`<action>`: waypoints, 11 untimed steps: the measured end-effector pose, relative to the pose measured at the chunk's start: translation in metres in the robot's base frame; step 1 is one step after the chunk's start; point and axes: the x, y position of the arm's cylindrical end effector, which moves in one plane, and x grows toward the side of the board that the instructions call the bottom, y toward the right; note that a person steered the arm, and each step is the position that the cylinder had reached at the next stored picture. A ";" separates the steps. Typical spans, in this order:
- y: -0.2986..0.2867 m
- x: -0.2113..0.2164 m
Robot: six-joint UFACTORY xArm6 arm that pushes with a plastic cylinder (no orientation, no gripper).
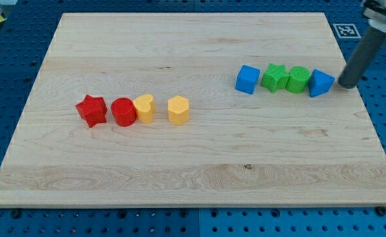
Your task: Place blue triangle below green circle
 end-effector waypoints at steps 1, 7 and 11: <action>-0.007 -0.018; -0.021 0.027; -0.041 0.049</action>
